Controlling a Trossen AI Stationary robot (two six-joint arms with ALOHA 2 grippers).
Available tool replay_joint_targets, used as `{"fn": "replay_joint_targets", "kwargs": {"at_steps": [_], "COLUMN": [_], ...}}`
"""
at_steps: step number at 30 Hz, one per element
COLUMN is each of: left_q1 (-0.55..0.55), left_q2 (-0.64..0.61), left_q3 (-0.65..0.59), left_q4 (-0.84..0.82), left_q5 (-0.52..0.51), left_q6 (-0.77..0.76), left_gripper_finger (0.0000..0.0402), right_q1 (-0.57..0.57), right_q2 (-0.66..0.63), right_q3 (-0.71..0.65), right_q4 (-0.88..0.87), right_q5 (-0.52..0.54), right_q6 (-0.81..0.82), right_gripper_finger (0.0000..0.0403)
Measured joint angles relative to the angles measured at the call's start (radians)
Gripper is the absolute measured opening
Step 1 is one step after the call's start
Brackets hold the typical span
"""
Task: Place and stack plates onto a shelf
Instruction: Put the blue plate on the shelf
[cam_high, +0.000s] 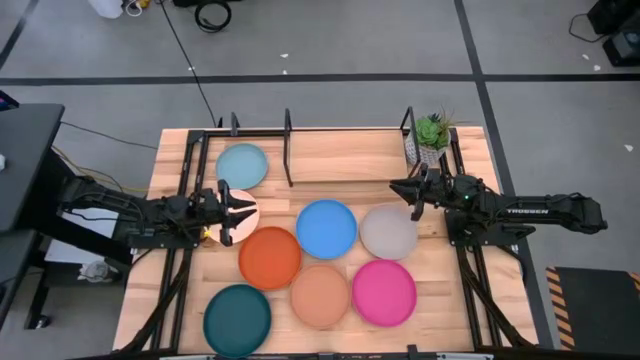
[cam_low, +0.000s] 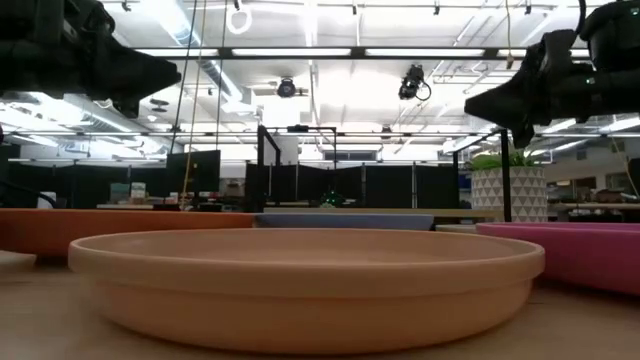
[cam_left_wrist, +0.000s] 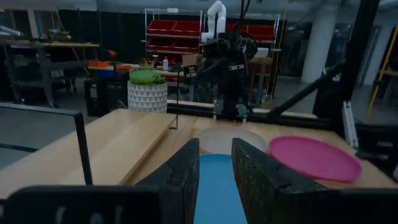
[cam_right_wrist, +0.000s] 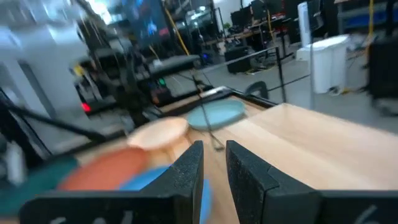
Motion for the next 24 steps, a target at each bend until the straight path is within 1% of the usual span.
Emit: {"fn": "replay_joint_targets", "kwargs": {"at_steps": [2, 4, 7, 9, 13, 15, 21, 24], "left_q1": [-0.001, -0.001, -0.001, -0.002, -0.001, -0.001, -0.002, -0.003], "left_q2": [0.0, -0.001, 0.0, 0.0, -0.001, 0.0, 0.0, 0.01], "left_q3": [0.0, 0.0, 0.0, 0.0, 0.0, 0.0, 0.0, 0.0], "left_q4": [0.043, 0.084, 0.15, 0.179, 0.2, 0.194, 0.198, 0.2], "left_q5": [0.001, 0.036, 0.168, 0.232, 0.238, 0.225, 0.215, 0.224], "left_q6": [-0.001, 0.004, 0.062, 0.1, 0.137, 0.139, 0.117, 0.088], "left_gripper_finger": [0.0101, 0.0101, 0.0101, 0.0101, 0.0101, 0.0101, 0.0101, 0.0101], "right_q1": [0.0, 0.0, 0.007, 0.02, 0.05, 0.064, 0.115, 0.168], "right_q2": [0.0, 0.009, 0.044, 0.084, 0.199, 0.269, 0.487, 0.592], "right_q3": [0.0, 0.005, 0.045, 0.084, 0.165, 0.196, 0.29, 0.363], "right_q4": [0.033, 0.054, 0.006, -0.06, -0.212, -0.261, -0.268, -0.317], "right_q5": [-0.032, -0.072, -0.138, -0.144, -0.118, -0.112, -0.12, -0.125], "right_q6": [0.06, 0.059, 0.059, 0.054, 0.003, -0.044, -0.208, -0.283], "right_gripper_finger": [0.0075, 0.0075, 0.0075, 0.0075, 0.0075, 0.0075, 0.0075, 0.0075]}}
